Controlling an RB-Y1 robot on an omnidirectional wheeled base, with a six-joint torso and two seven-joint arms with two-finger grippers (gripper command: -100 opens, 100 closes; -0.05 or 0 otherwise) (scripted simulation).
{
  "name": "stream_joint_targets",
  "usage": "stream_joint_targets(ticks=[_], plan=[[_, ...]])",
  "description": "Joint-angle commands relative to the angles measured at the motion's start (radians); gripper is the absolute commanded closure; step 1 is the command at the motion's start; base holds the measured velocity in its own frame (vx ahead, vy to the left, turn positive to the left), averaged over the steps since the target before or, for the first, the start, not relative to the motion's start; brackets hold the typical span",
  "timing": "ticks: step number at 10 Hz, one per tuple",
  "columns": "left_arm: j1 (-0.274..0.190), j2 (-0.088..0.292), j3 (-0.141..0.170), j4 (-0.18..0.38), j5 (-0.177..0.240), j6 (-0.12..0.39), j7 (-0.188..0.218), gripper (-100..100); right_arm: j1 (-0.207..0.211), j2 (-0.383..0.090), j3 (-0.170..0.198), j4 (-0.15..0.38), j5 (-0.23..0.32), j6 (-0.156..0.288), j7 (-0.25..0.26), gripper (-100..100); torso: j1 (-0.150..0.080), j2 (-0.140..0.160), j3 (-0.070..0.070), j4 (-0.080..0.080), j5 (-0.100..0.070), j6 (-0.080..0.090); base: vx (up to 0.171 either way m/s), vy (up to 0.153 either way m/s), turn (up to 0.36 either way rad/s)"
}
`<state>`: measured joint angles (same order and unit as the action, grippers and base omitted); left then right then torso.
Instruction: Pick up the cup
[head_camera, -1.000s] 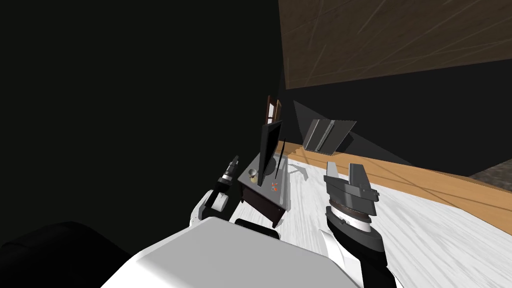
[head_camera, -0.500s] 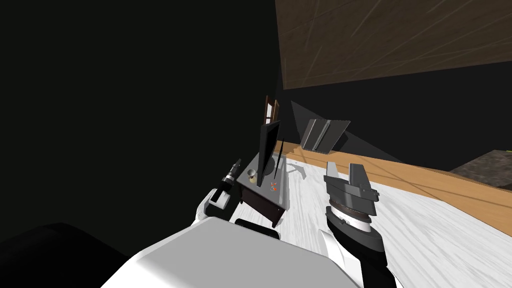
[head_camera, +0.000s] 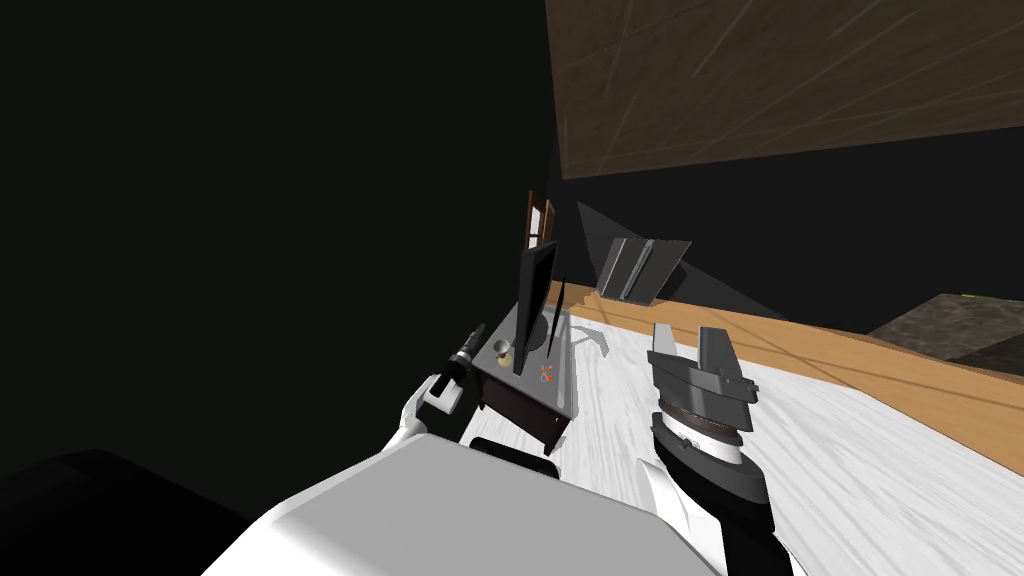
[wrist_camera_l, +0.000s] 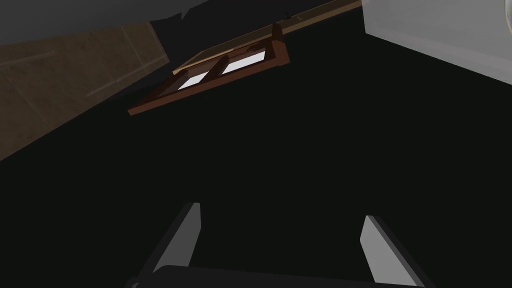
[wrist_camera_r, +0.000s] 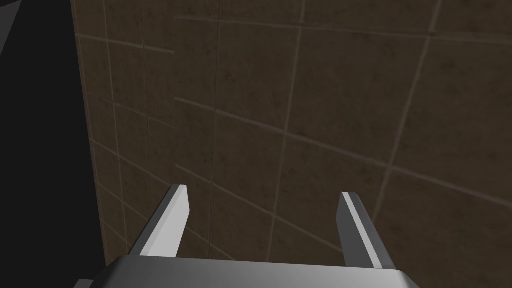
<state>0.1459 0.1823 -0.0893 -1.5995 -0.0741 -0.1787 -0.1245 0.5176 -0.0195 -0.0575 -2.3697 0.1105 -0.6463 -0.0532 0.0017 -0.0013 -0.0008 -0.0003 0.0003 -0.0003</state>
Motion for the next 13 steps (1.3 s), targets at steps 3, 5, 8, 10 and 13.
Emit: stream_joint_targets(ticks=[3,5,8,10,13], plan=[[-0.058,-0.013,-0.011,0.114,-0.012,0.078,0.005,-100,0.000,0.000,0.000,0.000,0.000,0.000,0.000,0,0.000,0.000,0.000,0.000,0.000,0.000,0.018,0.023,-0.065],[-0.082,-0.016,-0.014,0.168,-0.015,0.110,0.009,-100,0.000,0.000,0.000,0.000,0.000,0.000,0.000,0,0.000,0.000,0.000,0.000,0.000,0.000,0.024,0.022,-0.056],[-0.125,-0.028,-0.020,0.238,-0.019,0.166,0.019,-100,0.000,0.000,0.000,0.000,0.000,0.000,0.000,0,0.000,0.000,0.000,0.000,0.000,0.000,0.021,0.023,-0.059],[-0.145,-0.036,-0.023,0.291,-0.021,0.193,0.024,-100,0.000,0.000,0.000,0.000,0.000,0.000,0.000,0,0.000,0.000,0.000,0.000,0.000,0.000,0.019,0.026,-0.040],[-0.180,-0.055,-0.028,0.368,-0.024,0.243,0.036,-100,0.000,0.000,0.000,0.000,0.000,0.000,0.000,0,0.000,0.000,0.000,0.000,0.000,0.000,0.022,0.030,-0.045]])
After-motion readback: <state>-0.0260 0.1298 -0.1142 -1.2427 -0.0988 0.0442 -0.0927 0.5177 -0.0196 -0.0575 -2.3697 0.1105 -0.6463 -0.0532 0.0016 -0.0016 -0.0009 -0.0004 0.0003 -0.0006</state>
